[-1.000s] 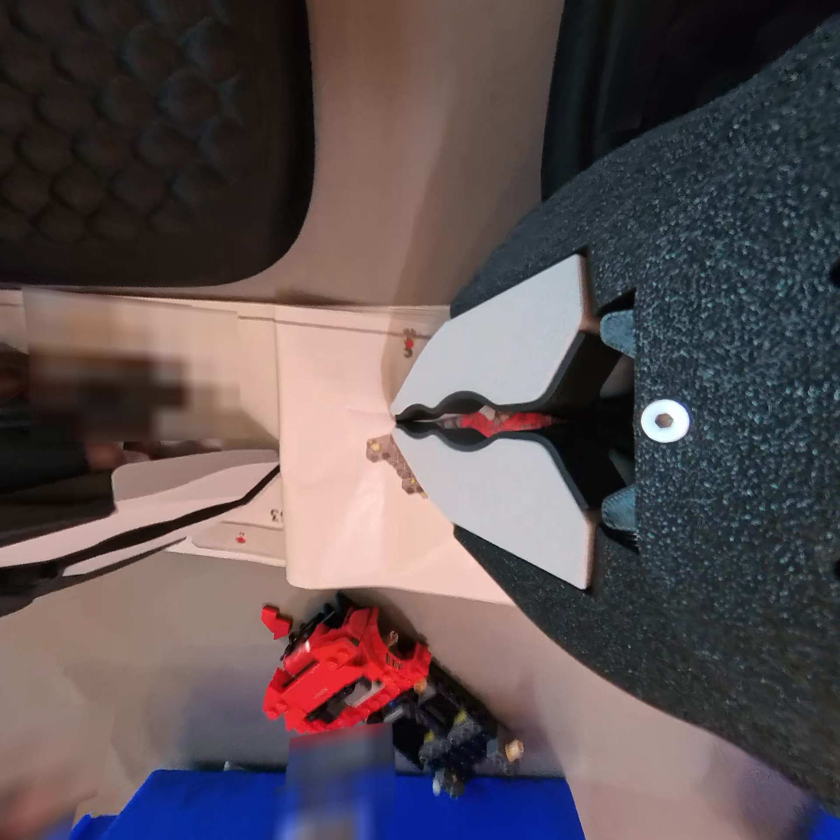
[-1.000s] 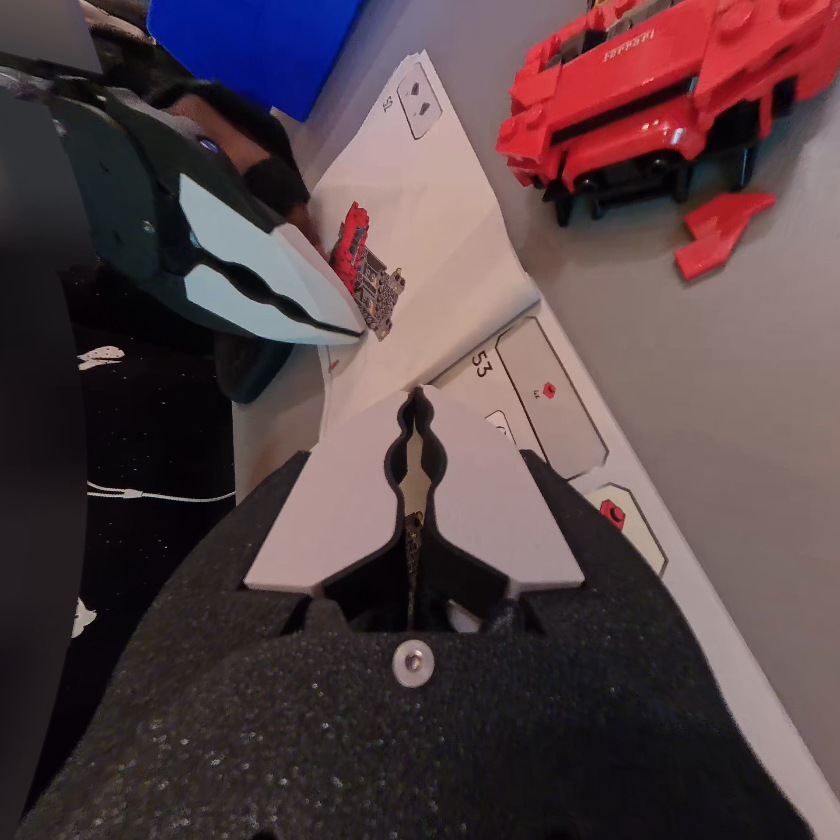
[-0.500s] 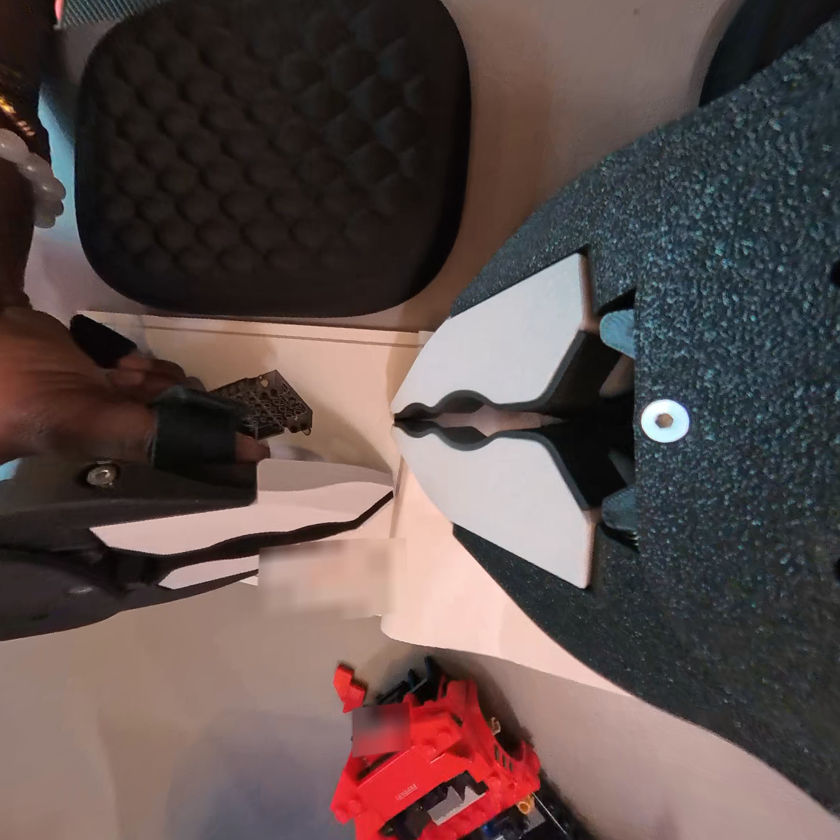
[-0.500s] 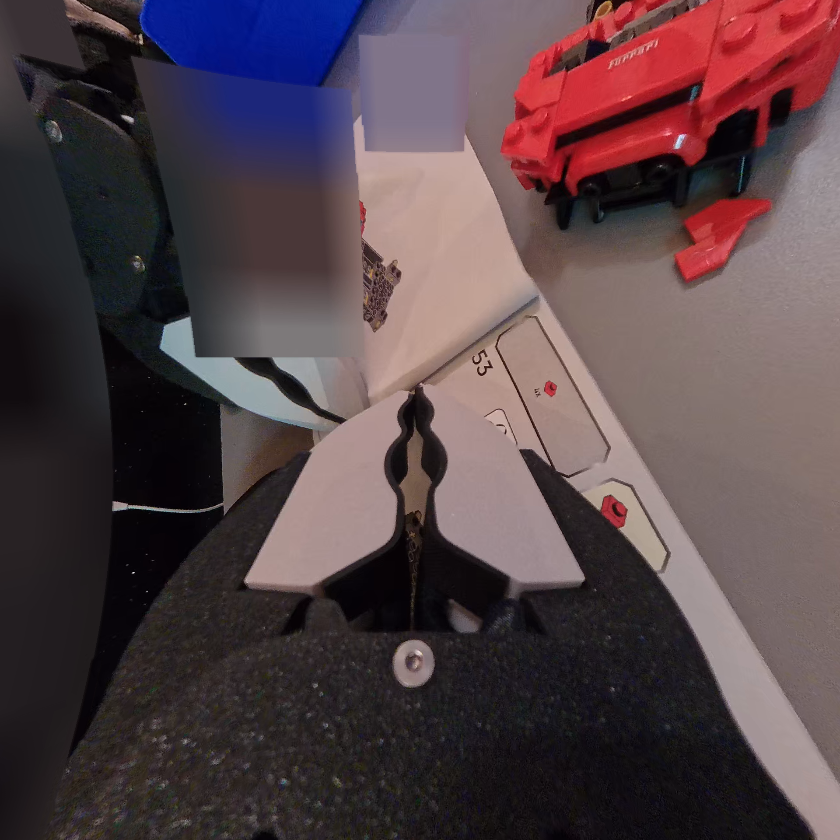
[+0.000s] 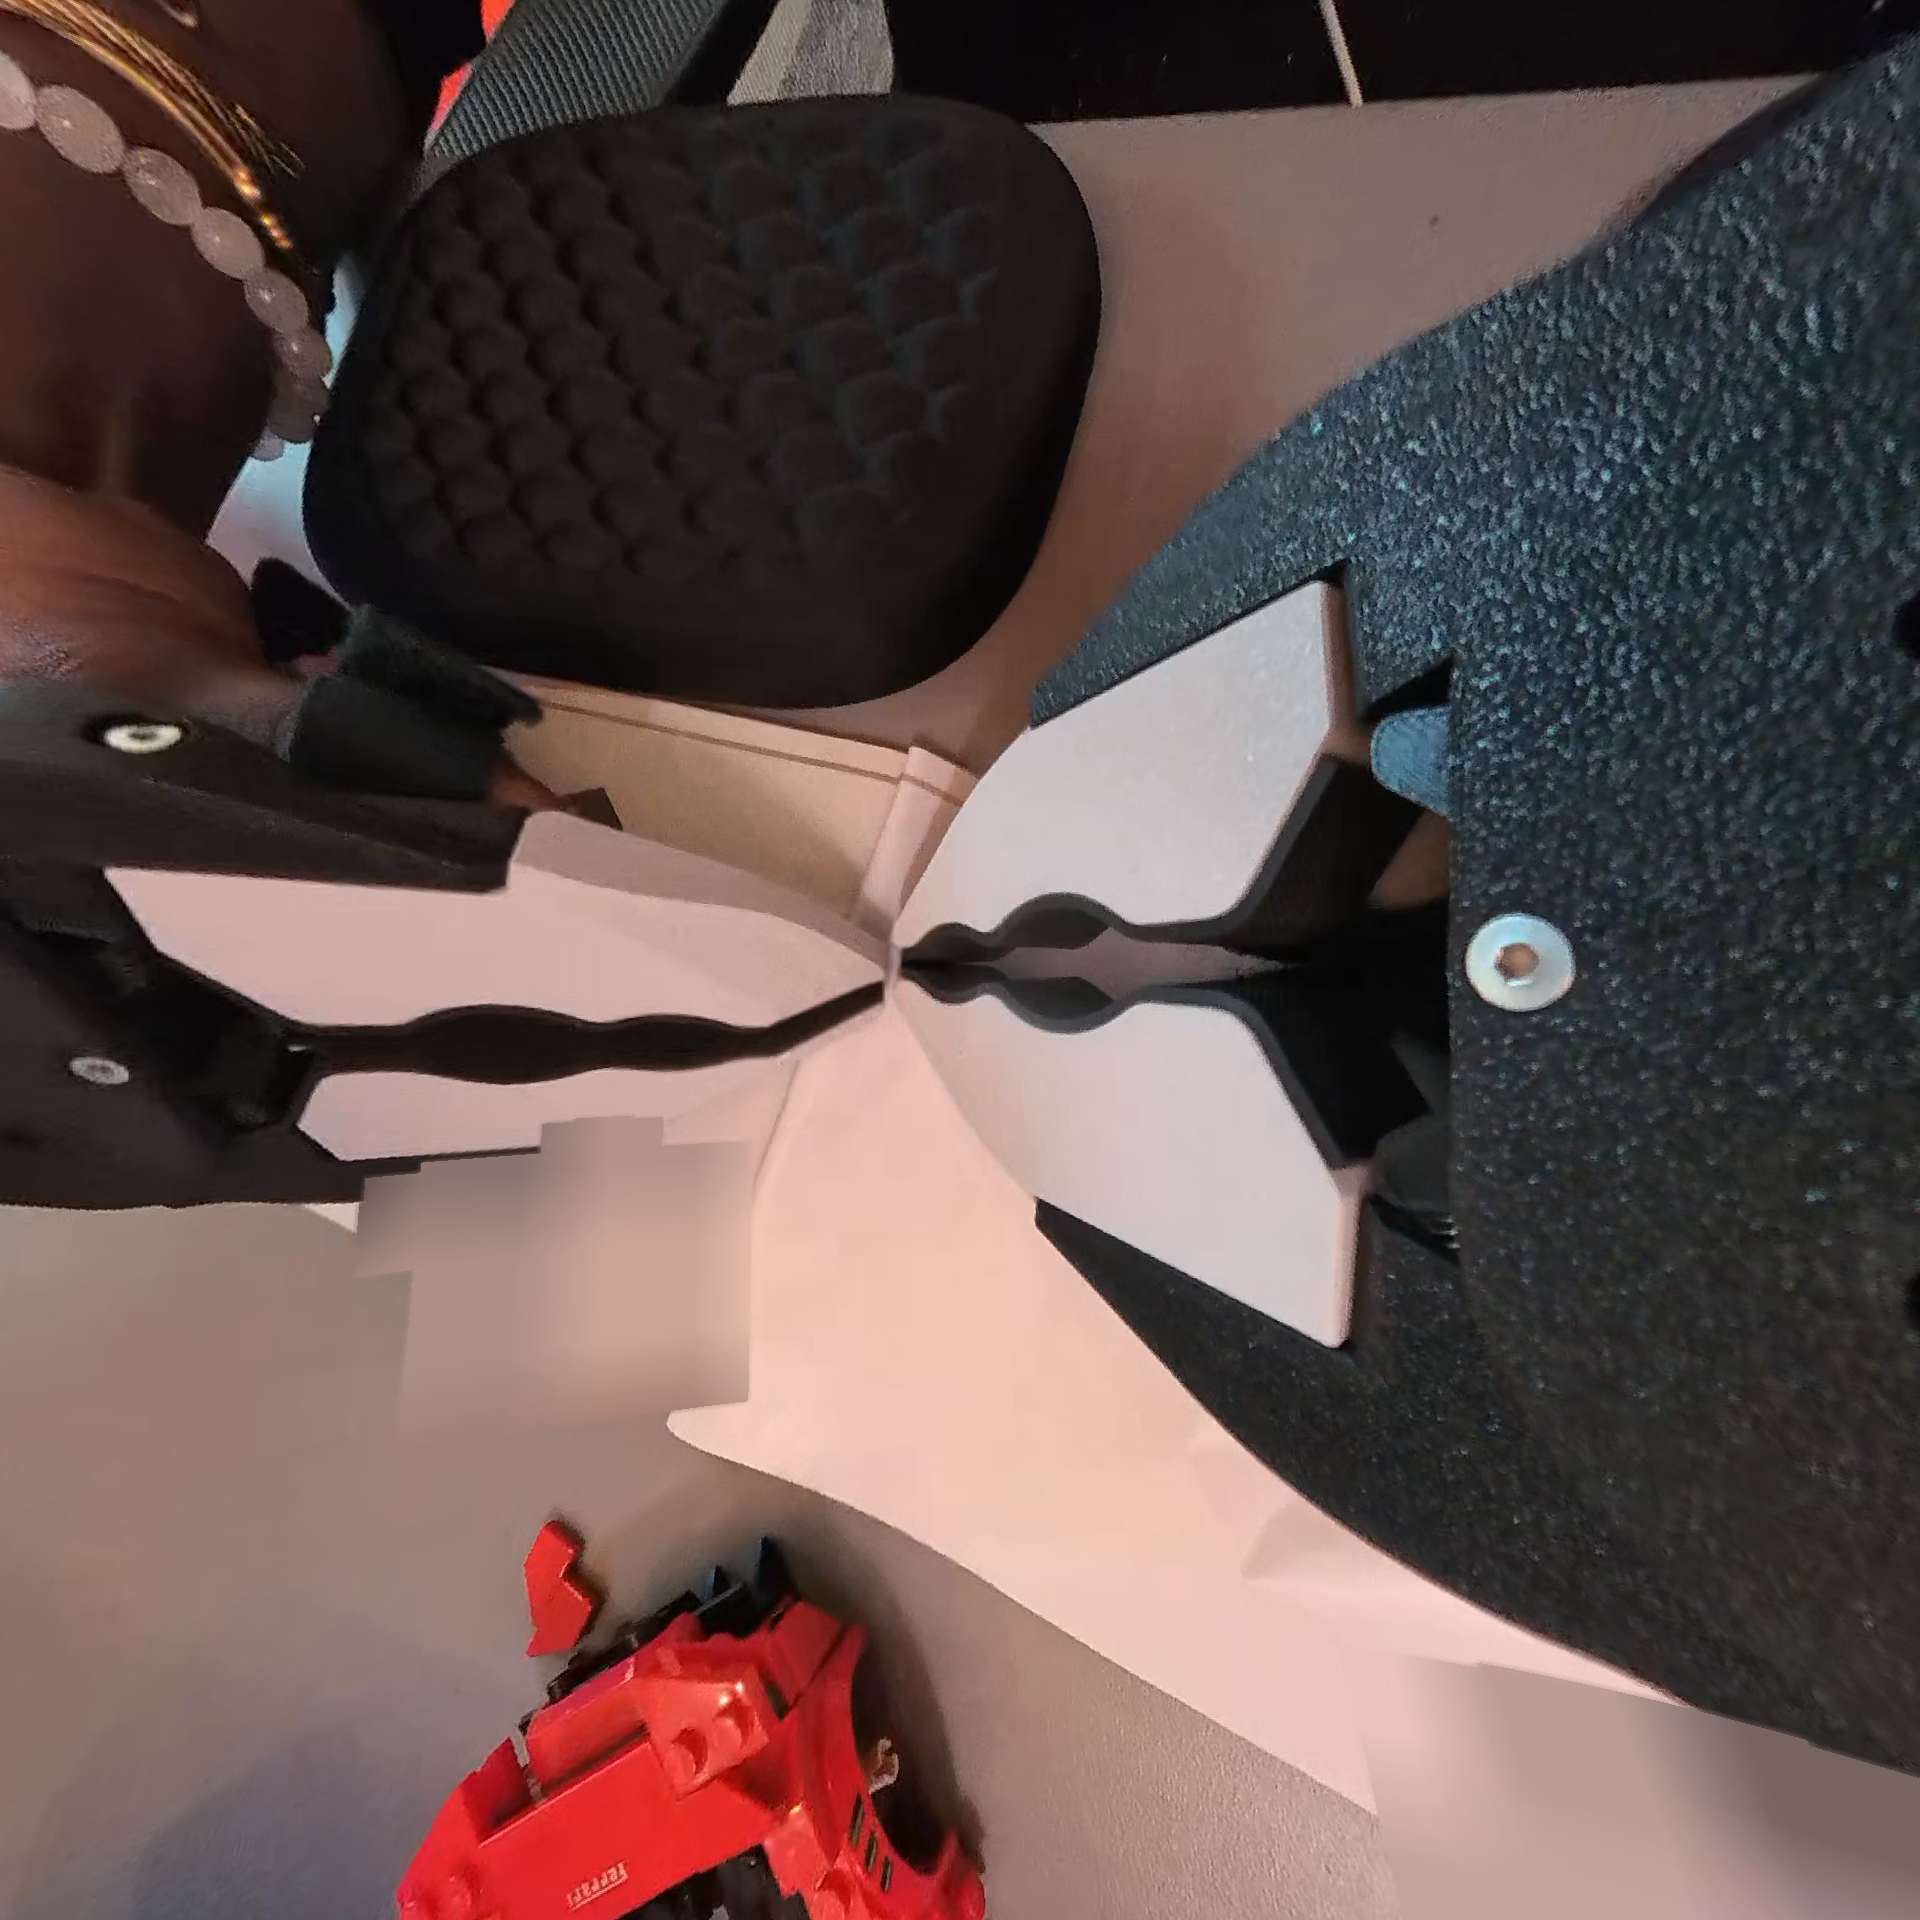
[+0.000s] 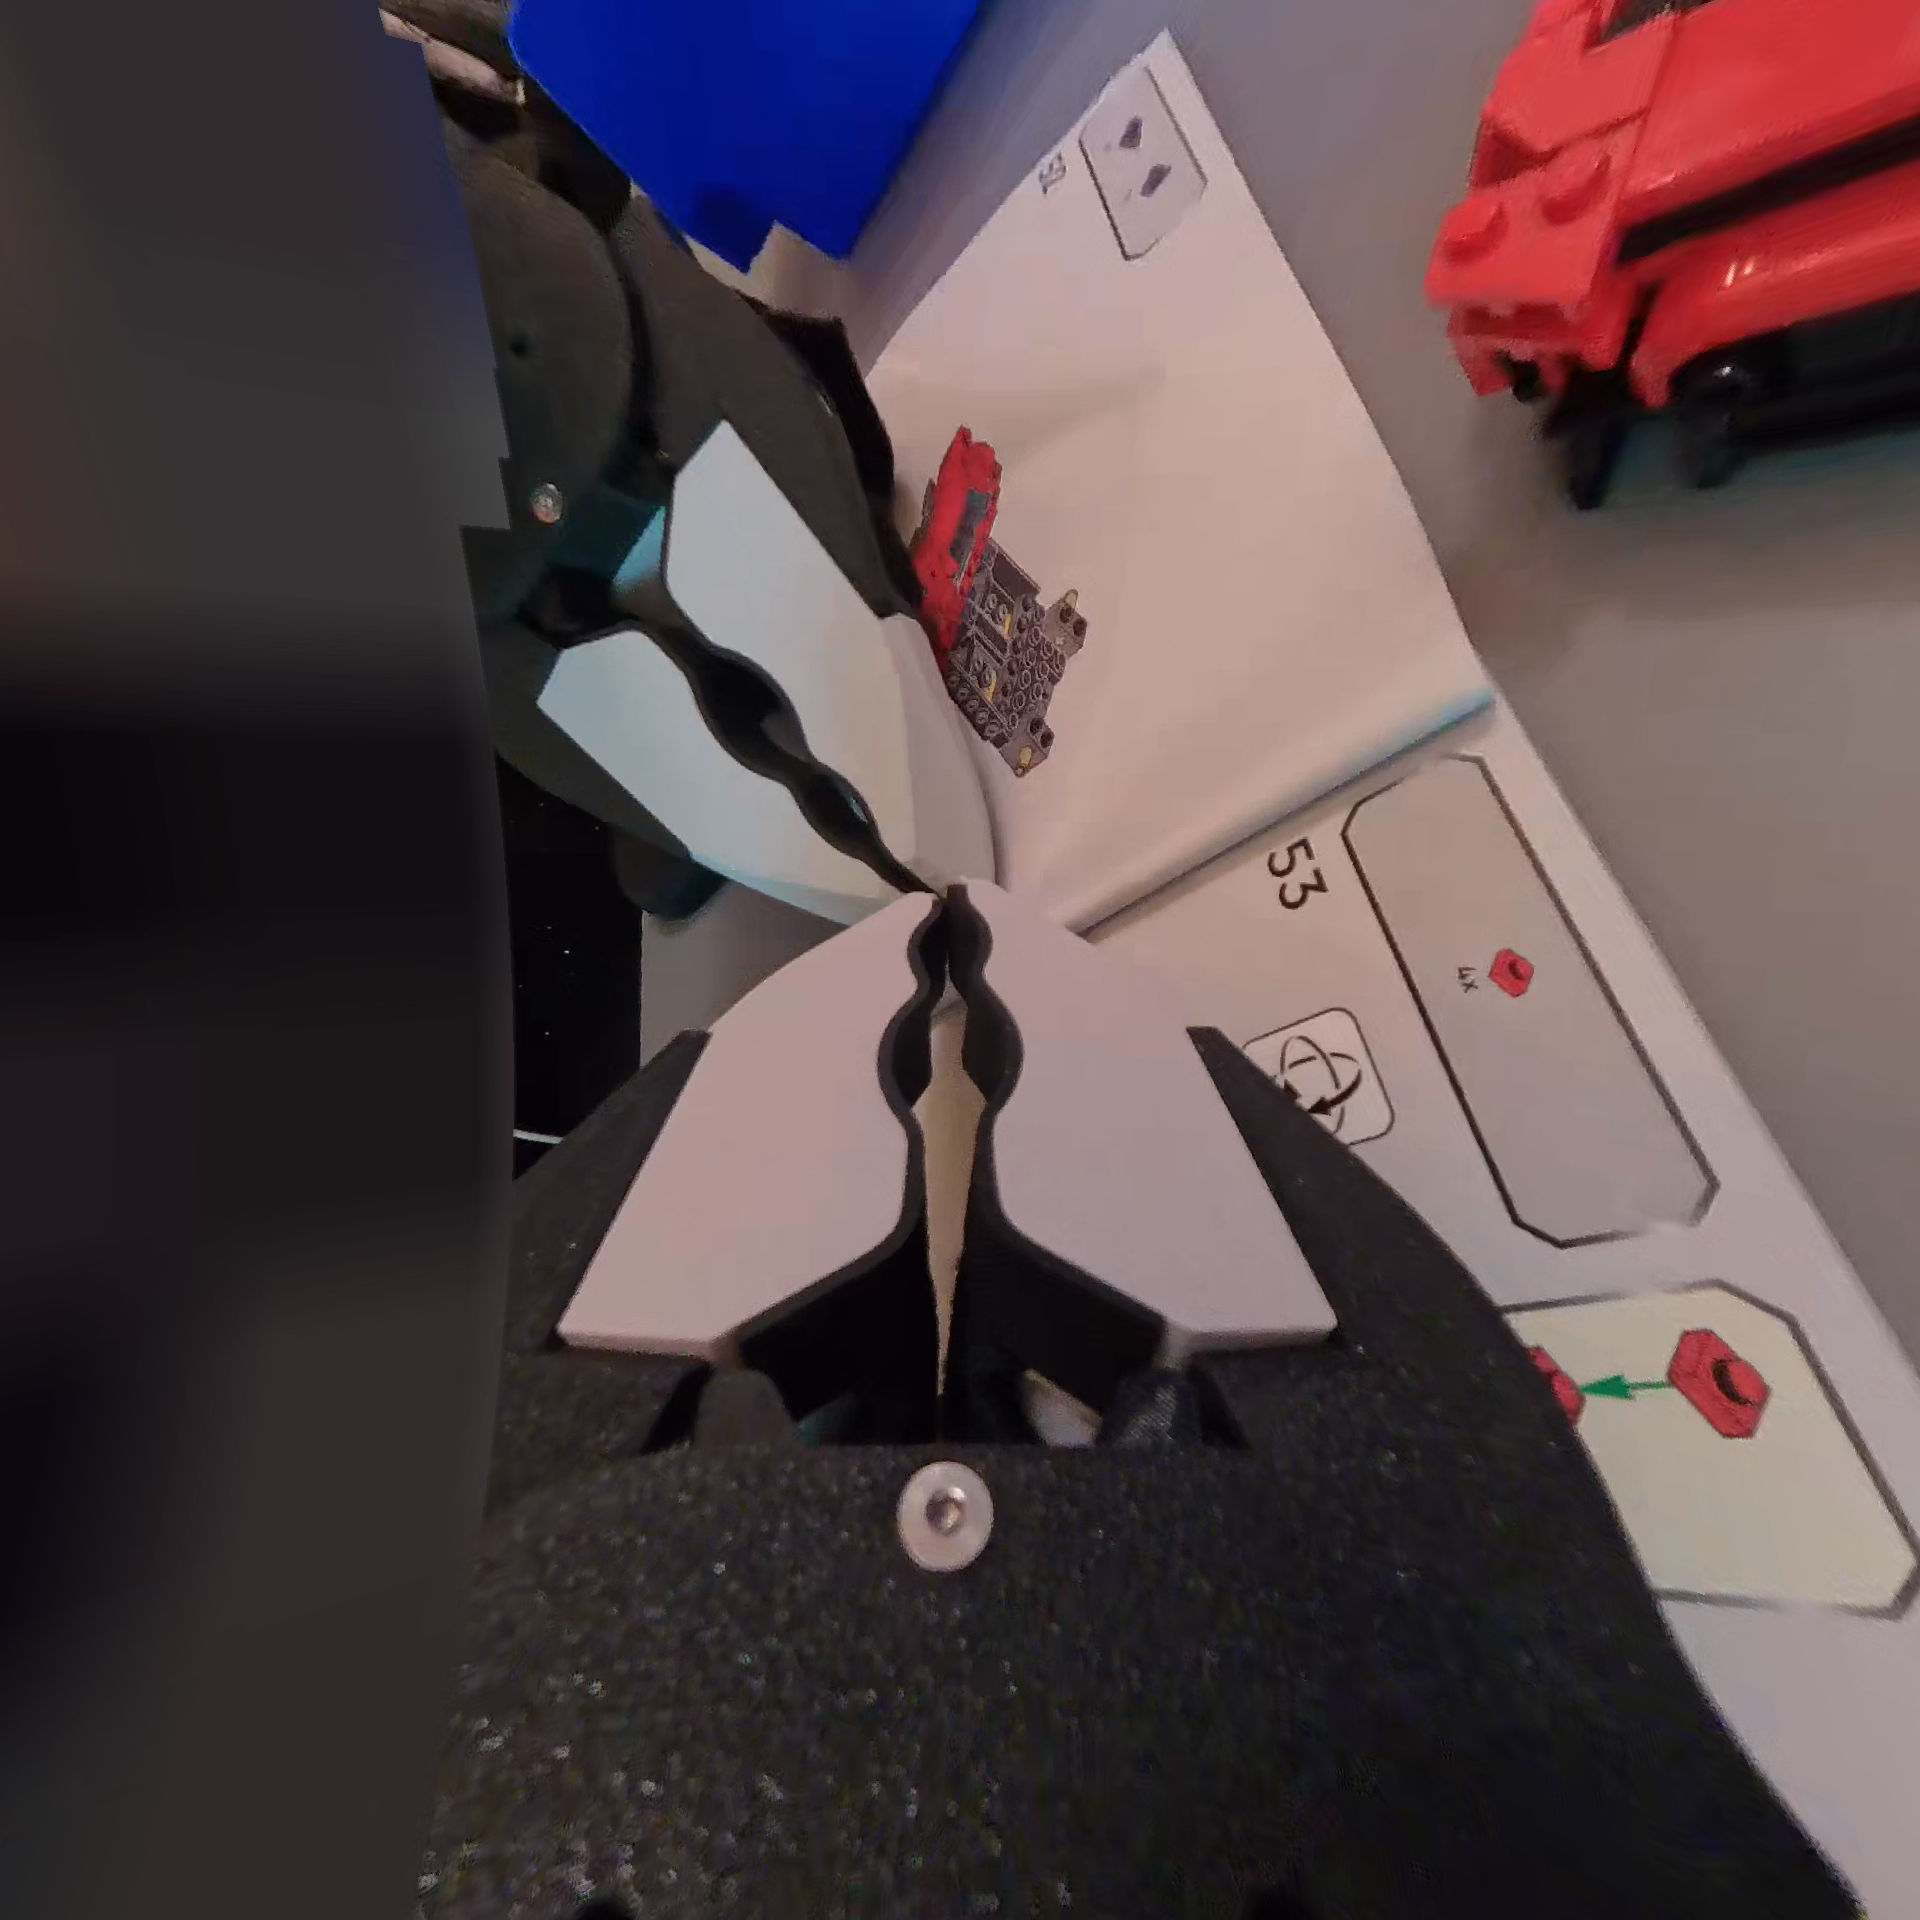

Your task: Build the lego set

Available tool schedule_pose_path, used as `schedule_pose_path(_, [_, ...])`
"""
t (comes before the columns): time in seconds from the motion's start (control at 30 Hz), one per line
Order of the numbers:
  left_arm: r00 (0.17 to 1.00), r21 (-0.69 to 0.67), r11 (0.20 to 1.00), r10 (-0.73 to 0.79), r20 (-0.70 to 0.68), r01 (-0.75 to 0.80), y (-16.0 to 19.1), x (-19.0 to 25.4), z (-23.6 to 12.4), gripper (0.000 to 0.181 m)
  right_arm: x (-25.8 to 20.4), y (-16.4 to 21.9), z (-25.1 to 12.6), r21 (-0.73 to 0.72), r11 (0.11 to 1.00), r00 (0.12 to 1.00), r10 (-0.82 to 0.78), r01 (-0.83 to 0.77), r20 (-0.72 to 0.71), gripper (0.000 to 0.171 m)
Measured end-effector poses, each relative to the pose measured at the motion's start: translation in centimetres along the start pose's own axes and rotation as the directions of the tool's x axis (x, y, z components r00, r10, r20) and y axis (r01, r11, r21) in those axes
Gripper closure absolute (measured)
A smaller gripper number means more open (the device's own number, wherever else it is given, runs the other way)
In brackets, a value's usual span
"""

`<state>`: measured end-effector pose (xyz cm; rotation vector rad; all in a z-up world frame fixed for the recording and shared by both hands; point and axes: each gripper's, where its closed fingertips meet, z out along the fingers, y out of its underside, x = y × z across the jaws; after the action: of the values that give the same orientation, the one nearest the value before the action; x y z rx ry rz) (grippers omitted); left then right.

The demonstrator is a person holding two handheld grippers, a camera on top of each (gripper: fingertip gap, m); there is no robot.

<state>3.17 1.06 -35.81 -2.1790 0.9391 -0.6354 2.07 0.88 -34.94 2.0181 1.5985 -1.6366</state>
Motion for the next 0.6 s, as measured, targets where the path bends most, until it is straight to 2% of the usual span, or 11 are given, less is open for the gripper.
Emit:
schedule_pose_path(0.13, [1.0,0.002,1.0,0.011,0.007,-0.011,0.0,0.0,0.0,0.181,0.4,-0.1,-0.1,-0.003,0.998,0.998,0.058,-0.058,0.0,0.171])
schedule_pose_path(0.27, [0.999,0.001,0.999,0.032,0.023,-0.032,0.0,0.0,0.0,0.181,1.8,-1.2,-0.7,0.024,0.999,0.988,0.034,-0.031,-0.153,0.171])
schedule_pose_path(0.47, [0.998,-0.003,0.999,0.053,0.039,-0.053,0.1,0.0,0.0,0.181,4.7,-4.0,-1.6,0.058,0.996,0.924,-0.036,0.063,-0.38,0.171])
schedule_pose_path(0.6, [0.998,-0.003,0.999,0.055,0.042,-0.054,0.2,0.0,0.0,0.181,5.6,-5.1,-2.0,0.137,0.99,0.942,0.018,0.03,-0.336,0.171])
